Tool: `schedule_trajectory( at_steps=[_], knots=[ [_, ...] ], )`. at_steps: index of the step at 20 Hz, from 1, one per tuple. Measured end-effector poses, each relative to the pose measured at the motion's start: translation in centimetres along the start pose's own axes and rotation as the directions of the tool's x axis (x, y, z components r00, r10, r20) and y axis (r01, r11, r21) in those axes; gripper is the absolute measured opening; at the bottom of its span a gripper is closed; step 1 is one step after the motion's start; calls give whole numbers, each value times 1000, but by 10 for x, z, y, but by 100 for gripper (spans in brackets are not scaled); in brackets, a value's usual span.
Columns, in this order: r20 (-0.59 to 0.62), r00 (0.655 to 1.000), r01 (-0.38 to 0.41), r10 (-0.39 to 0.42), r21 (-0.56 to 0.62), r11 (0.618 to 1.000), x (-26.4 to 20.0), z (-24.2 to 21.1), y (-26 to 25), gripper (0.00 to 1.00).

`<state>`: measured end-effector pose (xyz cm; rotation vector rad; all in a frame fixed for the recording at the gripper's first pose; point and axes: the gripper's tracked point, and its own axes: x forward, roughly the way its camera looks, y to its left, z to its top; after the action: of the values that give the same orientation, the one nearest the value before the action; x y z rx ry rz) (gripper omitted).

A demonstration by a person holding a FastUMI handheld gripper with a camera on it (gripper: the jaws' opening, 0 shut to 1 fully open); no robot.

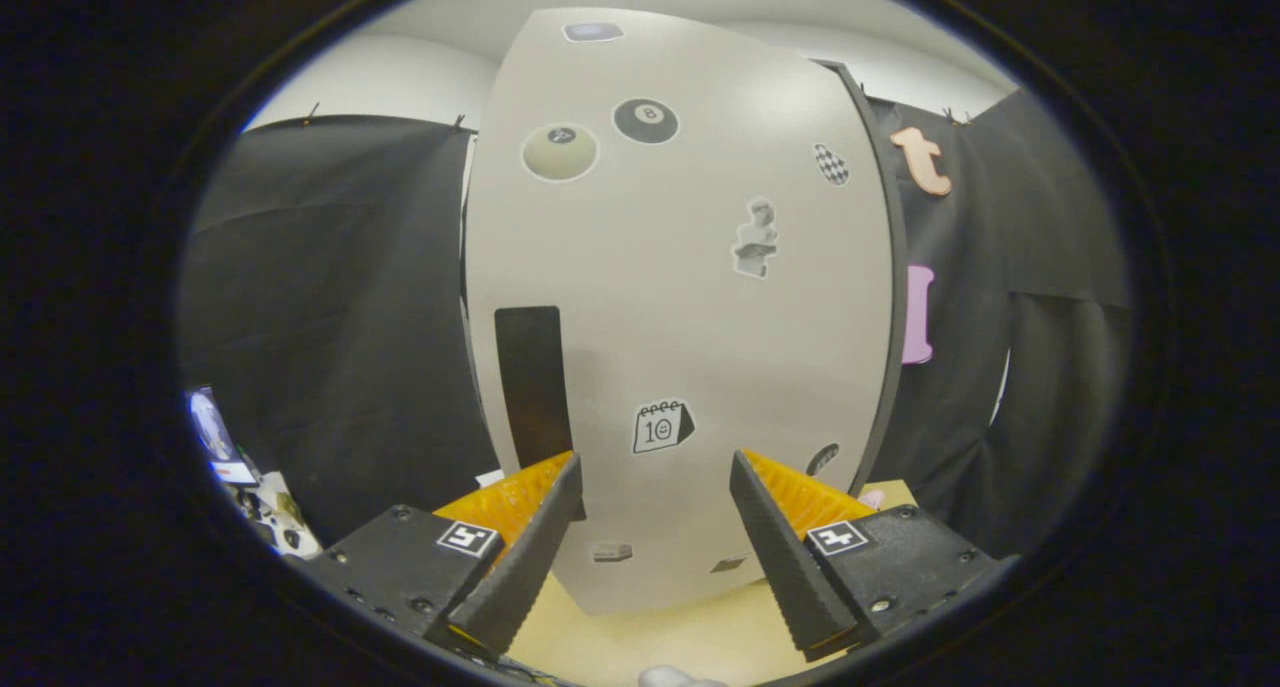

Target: Open the shoe cabinet door, grab the shoes and put them into the shoe cabinet, then close the shoe cabinet door.

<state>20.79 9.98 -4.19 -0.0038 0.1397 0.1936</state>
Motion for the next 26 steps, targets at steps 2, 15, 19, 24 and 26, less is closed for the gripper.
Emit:
schedule_trajectory(
  at_steps=[2, 15, 19, 24, 26],
  knots=[
    [-1, 1000, 12, -12, 5, 1000, 4, 0, 6, 98],
    [69, 992, 106, -107, 20, 994, -57, 29, -16, 97],
    [104, 983, 151, -153, 27, 988, -96, 41, -31, 97],
    [140, 971, 193, -196, 32, 981, -144, 53, -48, 97],
    [148, 967, 206, -208, 34, 978, -161, 53, -51, 97]
  ],
)
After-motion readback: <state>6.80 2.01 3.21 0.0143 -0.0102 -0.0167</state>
